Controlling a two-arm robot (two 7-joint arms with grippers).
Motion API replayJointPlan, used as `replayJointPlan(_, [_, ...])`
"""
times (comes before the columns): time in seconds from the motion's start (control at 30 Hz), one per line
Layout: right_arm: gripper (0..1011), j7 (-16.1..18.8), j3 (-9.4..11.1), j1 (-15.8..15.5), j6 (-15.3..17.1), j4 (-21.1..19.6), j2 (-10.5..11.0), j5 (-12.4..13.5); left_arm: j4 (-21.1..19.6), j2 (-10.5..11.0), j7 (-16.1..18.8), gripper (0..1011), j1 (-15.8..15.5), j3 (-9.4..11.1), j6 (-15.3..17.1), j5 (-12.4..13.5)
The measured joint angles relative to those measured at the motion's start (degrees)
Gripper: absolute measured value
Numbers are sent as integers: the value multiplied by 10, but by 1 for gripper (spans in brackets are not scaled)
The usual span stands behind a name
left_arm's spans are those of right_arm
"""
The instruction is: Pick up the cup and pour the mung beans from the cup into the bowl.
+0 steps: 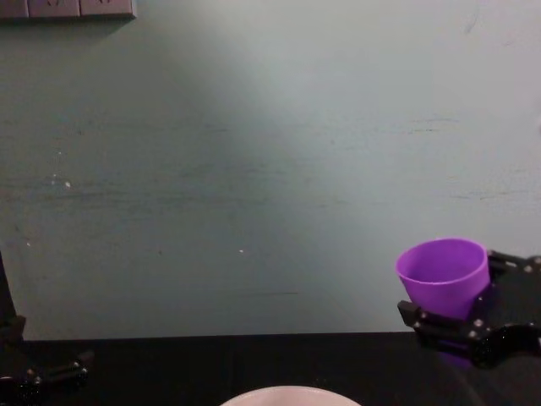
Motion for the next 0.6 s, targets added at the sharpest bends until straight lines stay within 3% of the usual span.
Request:
replayJointPlan(0.2, [726,47,22,0,-8,33,-7,103,0,0,0,1000,0,0,0,0])
replayJointPlan(0.3, [726,65,27,2,-8,48,-9,139,0,0,0,1000,0,0,0,0])
replayJointPlan(0.6, [726,95,32,9,24,81,-8,205,0,0,0,1000,0,0,0,0])
